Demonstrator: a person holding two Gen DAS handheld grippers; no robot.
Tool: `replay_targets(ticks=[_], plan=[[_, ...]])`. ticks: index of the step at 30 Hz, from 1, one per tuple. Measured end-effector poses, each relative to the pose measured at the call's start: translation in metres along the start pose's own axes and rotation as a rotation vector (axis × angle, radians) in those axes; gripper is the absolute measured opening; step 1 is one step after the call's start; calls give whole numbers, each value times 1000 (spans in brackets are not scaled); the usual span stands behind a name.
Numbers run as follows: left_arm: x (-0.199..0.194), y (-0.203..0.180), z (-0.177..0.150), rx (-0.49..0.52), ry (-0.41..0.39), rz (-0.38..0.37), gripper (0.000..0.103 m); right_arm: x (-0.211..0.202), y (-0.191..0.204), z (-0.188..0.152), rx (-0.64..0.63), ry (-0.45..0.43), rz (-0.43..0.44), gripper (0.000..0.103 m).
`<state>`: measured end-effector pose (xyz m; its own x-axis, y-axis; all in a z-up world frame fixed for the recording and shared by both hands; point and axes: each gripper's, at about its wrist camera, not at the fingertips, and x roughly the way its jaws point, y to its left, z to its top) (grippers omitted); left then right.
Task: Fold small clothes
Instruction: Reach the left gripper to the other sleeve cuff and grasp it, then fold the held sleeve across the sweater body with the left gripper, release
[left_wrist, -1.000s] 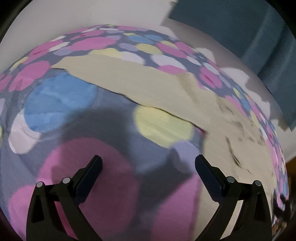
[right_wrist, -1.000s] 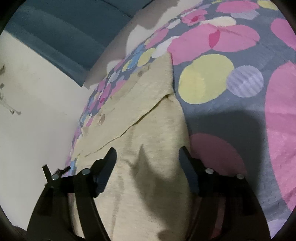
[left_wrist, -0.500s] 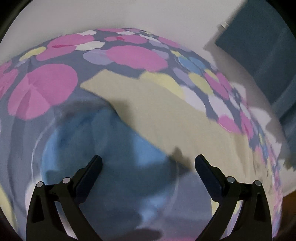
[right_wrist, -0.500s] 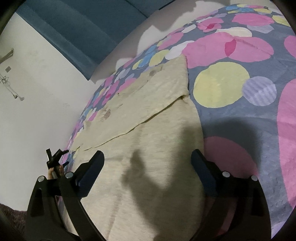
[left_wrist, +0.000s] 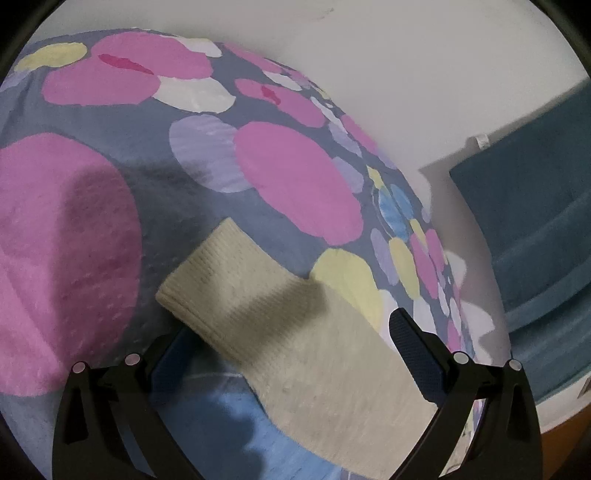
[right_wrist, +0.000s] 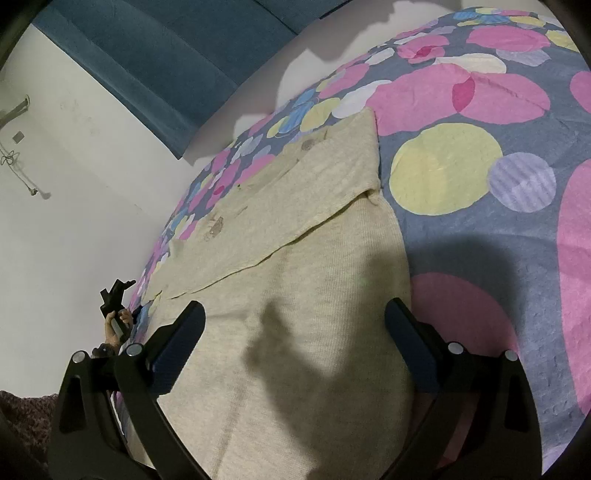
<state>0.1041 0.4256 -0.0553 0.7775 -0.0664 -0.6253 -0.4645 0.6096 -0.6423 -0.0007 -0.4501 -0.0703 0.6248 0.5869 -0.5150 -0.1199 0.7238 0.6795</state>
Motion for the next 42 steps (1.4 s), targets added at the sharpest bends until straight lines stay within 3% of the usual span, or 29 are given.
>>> replay_targets(ticks=[2,3,4,8,9,19,27,33,42], plan=[[0,-6,-1,15,3,50,91,-1,0,0,-1,-2,0,98],[-1,-6,-1,21,-5,79,64,0,0,0,-1,0,0,98],[-1,-7,-2,31,-1,130,52,-1,-1,1,-1,2,1,98],[-3,-1,-3,59,-5,190,9,-2,-1,1,-1,1,3,98],[-6,1,-3,49,-12,188,6,-2,-1,1,-2,2,3,98],[-87,-36,-21,138,-228,293,5,-1,-1,1,-1,0,4,98],[-122,-99,-39,248,-290,271,5,-1,-2,1,-2,0,5,98],[-116,-188,-80,411,-249,153,5,0,-3,2,-4,1,6,98],[-74,-333,-202,667,-119,-57,5,-1,-4,2,-1,-2,15,98]])
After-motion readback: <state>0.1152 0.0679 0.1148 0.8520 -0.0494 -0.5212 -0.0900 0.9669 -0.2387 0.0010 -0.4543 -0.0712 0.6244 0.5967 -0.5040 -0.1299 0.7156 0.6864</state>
